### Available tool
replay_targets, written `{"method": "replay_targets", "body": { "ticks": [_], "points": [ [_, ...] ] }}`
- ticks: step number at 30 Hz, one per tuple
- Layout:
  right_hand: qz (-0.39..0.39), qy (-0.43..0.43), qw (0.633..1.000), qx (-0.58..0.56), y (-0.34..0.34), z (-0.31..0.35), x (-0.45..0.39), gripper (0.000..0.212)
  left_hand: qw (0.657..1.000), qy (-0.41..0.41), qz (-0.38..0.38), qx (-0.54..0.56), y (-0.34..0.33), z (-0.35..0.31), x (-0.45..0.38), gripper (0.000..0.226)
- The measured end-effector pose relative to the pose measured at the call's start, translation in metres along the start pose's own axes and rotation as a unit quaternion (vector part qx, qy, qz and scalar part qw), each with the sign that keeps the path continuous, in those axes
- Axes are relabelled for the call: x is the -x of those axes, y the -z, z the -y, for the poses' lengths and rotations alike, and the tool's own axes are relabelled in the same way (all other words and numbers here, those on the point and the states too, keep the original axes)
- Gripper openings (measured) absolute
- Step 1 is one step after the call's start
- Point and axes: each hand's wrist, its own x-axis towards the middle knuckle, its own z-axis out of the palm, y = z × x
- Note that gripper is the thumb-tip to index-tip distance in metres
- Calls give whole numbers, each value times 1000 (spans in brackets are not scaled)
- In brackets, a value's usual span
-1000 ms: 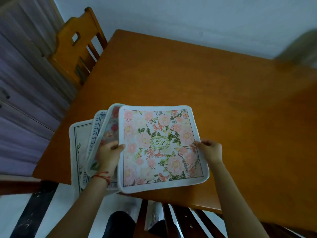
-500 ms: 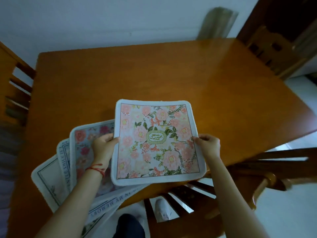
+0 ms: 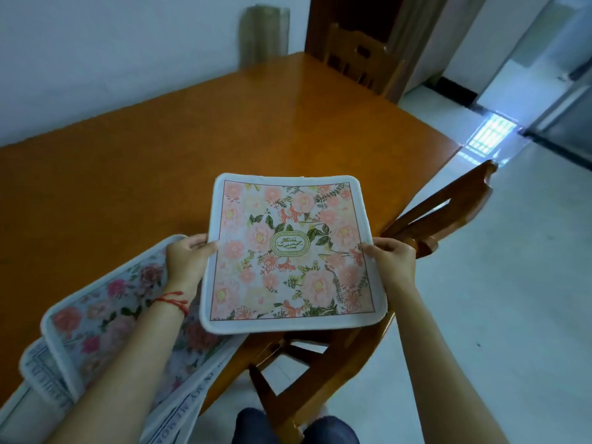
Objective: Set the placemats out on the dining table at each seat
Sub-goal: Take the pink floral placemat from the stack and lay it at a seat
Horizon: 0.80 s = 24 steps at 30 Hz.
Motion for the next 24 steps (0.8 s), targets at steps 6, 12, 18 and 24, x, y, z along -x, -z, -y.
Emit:
{"method": "replay_targets", "body": {
  "ticks": [6, 12, 18, 24],
  "points": [
    [-63, -22, 997, -34, 58, -23, 3, 8, 997, -31, 75, -9, -44, -20, 19, 27],
    [-108, -35, 991, -65, 121, -61, 11, 11, 990, -54, 128, -5, -98, -39, 55, 31],
    [-149, -70, 980, -114, 193, -108, 13, 7, 984, -64, 163, -42, -160, -53, 102, 29],
    [-179, -78, 972, -129, 266, -148, 20, 4, 973, -75, 205, -69, -228, -65, 154, 29]
  ]
}}
